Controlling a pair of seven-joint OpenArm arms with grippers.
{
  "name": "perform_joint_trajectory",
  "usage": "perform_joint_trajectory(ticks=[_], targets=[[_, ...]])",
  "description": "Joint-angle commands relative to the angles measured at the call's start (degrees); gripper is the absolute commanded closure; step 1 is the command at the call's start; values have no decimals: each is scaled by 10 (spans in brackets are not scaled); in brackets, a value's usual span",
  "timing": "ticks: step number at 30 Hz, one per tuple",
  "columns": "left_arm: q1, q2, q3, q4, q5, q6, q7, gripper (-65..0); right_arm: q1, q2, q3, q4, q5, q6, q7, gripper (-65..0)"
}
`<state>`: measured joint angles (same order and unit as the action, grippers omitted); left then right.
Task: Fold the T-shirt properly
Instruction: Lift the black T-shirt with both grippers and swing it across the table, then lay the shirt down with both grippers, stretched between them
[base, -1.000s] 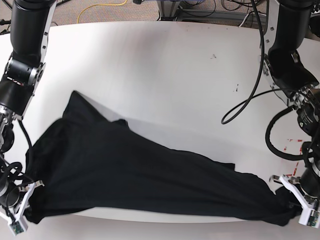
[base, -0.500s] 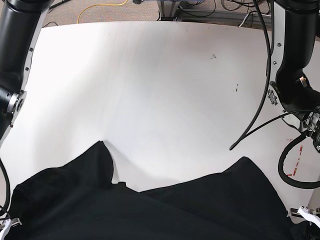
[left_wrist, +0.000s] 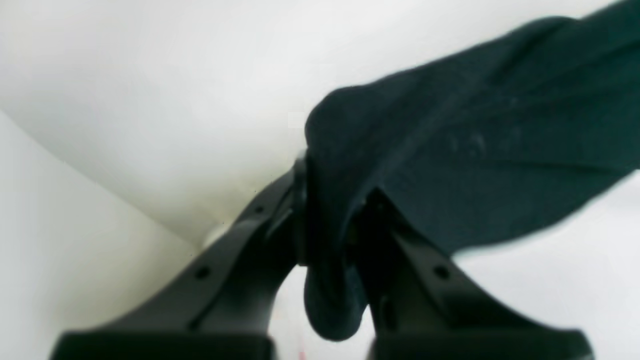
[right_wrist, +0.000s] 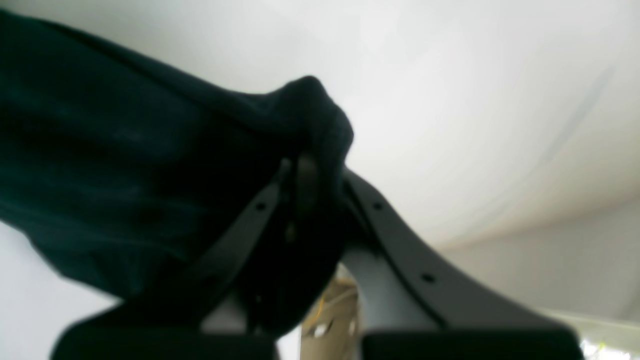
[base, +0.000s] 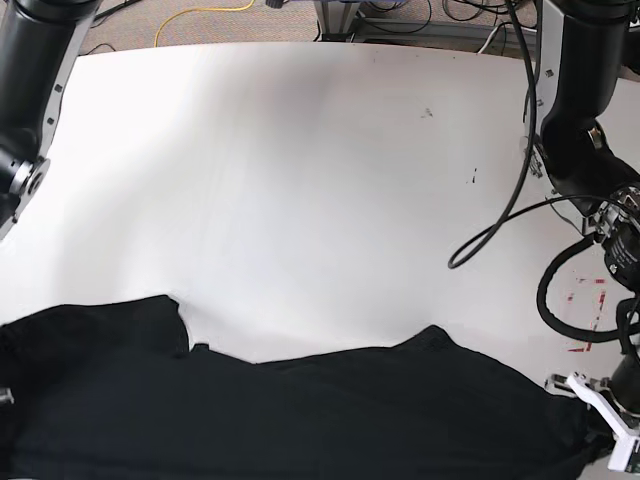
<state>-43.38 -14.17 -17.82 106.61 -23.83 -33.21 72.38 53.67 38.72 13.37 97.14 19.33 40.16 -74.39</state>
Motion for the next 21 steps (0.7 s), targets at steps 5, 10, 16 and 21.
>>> perform_joint_trajectory(ticks=[5,10,16,21], targets=[[64,-6,-2,7,5,2,-17,0,-177,-26,102,102,-14,-2,-5,0],[141,-7,-3,11,5,1,-17,0,-320,-90,179,169,-14,-2,-6,0],[237,-9,-6,11,5,1,-17,0,-444,-168,230,187,-14,-2,1,0],[316,-30,-9,22,5,1,-17,0,-525,-223,256,188,-14,-2,24,0]])
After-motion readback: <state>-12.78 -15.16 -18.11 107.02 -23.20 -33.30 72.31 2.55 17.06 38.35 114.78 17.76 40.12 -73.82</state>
